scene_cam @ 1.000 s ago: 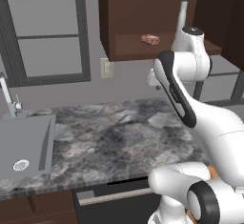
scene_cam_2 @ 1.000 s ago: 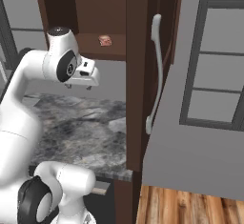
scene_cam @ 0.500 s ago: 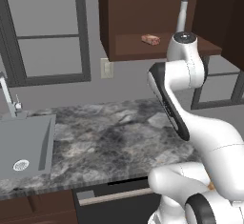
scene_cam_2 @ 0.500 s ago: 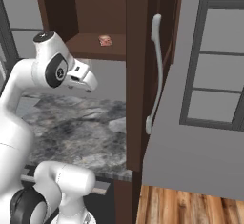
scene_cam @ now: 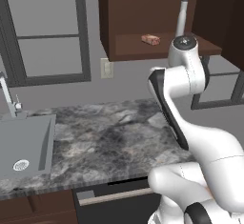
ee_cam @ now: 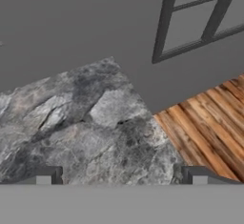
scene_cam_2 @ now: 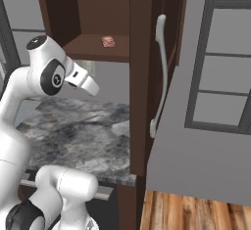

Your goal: Locate and retrieve the bar soap and spray from the cabinet. Place them next to the sink.

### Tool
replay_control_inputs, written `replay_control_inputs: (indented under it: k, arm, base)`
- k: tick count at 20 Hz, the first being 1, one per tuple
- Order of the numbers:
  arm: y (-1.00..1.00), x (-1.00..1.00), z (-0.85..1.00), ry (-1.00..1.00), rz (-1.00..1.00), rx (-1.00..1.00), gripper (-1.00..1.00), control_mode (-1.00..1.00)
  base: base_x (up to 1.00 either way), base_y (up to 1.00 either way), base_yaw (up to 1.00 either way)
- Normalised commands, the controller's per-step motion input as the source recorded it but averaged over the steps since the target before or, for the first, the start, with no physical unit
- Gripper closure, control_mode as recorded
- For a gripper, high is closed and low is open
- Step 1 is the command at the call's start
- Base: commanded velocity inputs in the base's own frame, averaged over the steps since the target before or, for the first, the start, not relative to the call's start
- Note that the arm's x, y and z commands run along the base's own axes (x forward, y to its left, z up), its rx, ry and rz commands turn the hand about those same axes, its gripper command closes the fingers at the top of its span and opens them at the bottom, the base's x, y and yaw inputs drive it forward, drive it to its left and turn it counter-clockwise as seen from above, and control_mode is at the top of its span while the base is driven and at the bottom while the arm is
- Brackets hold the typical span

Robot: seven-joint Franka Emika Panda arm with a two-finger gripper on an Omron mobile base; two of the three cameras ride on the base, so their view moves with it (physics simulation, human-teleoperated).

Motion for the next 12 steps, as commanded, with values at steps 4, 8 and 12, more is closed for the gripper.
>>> replay_control_inputs:
  k: [4,8,12]
  arm:
    - [-0.05,-0.07,0.15,-0.08,-0.08,0.0,-1.0,-1.0]
    - [-0.27,0.05,-0.01,0.04,-0.01,0.01,-1.0,-1.0]
    - [0.0,-0.09,-0.03,0.0,-0.05,0.0,-1.0,-1.0]
  base:
    - [0.0,0.0,0.0]
    - [0.0,0.0,0.0]
    - [0.0,0.0,0.0]
